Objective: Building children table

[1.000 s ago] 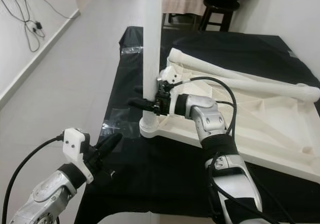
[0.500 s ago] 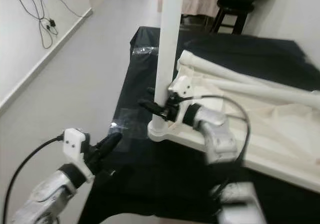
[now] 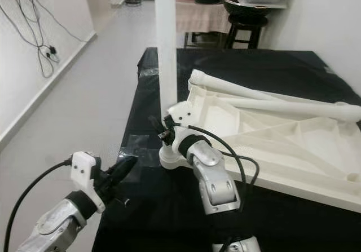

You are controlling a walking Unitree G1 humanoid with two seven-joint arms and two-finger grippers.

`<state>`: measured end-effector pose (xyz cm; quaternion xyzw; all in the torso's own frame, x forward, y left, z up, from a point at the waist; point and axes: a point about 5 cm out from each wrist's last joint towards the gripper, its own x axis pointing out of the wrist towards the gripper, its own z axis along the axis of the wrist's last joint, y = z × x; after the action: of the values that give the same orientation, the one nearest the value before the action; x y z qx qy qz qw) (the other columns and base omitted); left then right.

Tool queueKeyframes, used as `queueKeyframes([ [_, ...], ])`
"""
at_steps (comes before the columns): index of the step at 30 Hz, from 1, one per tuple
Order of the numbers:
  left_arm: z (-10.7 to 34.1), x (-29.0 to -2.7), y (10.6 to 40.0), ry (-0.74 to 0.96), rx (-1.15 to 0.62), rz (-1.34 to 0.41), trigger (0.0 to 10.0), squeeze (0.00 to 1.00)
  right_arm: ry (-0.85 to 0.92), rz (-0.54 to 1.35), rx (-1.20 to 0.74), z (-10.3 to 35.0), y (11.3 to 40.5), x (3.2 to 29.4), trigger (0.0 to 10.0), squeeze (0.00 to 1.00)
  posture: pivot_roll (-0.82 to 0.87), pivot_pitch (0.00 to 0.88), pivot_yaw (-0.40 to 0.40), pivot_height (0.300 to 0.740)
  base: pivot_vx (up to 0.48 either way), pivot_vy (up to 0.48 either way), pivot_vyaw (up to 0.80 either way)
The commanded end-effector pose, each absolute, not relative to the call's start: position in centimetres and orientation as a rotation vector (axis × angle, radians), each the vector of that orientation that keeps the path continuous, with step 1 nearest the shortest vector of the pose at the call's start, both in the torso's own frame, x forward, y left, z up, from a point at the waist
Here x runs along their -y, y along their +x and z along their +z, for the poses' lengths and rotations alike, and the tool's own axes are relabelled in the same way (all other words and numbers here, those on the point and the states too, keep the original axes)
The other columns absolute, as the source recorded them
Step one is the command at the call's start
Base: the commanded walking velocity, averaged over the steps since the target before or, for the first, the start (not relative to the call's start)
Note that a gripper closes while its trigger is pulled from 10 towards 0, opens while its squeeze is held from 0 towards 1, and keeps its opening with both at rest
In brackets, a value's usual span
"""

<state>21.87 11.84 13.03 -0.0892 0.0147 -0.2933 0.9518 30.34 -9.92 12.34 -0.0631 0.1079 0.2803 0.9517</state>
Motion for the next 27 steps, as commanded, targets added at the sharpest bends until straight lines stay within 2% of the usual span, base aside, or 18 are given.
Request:
queueKeyframes([
  [1, 12.8, -11.7, 21.8, -0.182, -0.040, -0.600, 10.0, 0.00, -0.104, 0.641, -0.271, 11.6, 29.9, 9.2, 10.0, 1.00, 0.06, 0.058, -0.062, 0.740, 0.000, 0.000, 0.00],
  [3, 12.8, -11.6, 21.8, -0.187, -0.043, -0.607, 10.0, 0.00, -0.077, 0.768, -0.166, 13.6, 29.9, 8.4, 10.0, 1.00, 0.06, 0.058, -0.059, 0.740, 0.000, 0.000, 0.00],
  [4, 12.8, -11.6, 21.8, -0.187, -0.043, -0.607, 10.0, 0.00, -0.077, 0.768, -0.166, 13.6, 29.9, 8.4, 10.0, 1.00, 0.06, 0.058, -0.059, 0.740, 0.000, 0.000, 0.00],
  [5, 12.8, -11.6, 21.8, -0.188, -0.044, -0.610, 10.0, 0.00, -0.066, 0.880, -0.085, 15.3, 29.9, 8.2, 10.0, 1.00, 0.05, 0.057, -0.051, 0.740, 0.000, 0.000, 0.00],
  [6, 12.8, -11.6, 21.8, -0.189, -0.044, -0.611, 10.0, 0.00, -0.088, 0.967, -0.028, 16.7, 30.1, 8.4, 10.0, 0.00, 0.05, 0.056, -0.052, 0.740, 0.000, 0.000, 0.00],
  [8, 12.8, -11.5, 21.8, -0.189, -0.044, -0.612, 10.0, 0.00, -0.106, 1.022, 0.004, 17.5, 30.2, 8.7, 10.0, 0.00, 0.05, 0.056, -0.052, 0.740, 0.000, 0.000, 0.00],
  [9, 12.8, -11.5, 21.8, -0.190, -0.043, -0.612, 10.0, 0.00, -0.187, 1.128, 0.011, 18.2, 30.8, 9.9, 10.0, 0.00, 0.06, 0.053, -0.061, 0.740, 0.000, 0.000, 0.00],
  [13, 12.8, -11.5, 21.9, -0.188, -0.037, -0.607, 10.0, 0.00, -0.256, 1.209, -0.028, 18.1, 32.0, 11.2, 10.0, 0.00, 0.07, 0.053, -0.063, 0.740, 0.000, 0.000, 0.00],
  [20, 12.9, -11.5, 21.9, -0.187, -0.033, -0.602, 10.0, 0.00, -0.194, 1.223, -0.045, 18.5, 33.9, 11.5, 10.0, 0.00, 0.07, 0.056, -0.059, 0.740, 0.000, 0.000, 0.00],
  [21, 12.9, -11.5, 22.0, -0.187, -0.033, -0.602, 10.0, 0.00, -0.162, 1.230, -0.045, 18.7, 34.4, 11.4, 0.2, 0.00, 0.08, 0.057, -0.056, 0.740, 0.000, 0.000, 0.00],
  [27, 13.0, -11.3, 21.9, -0.191, -0.033, -0.605, 10.0, 0.00, -0.131, 1.255, -0.086, 18.5, 35.3, 12.2, 0.0, 0.00, 0.08, 0.067, -0.061, 0.740, 0.000, 0.000, 0.00],
])
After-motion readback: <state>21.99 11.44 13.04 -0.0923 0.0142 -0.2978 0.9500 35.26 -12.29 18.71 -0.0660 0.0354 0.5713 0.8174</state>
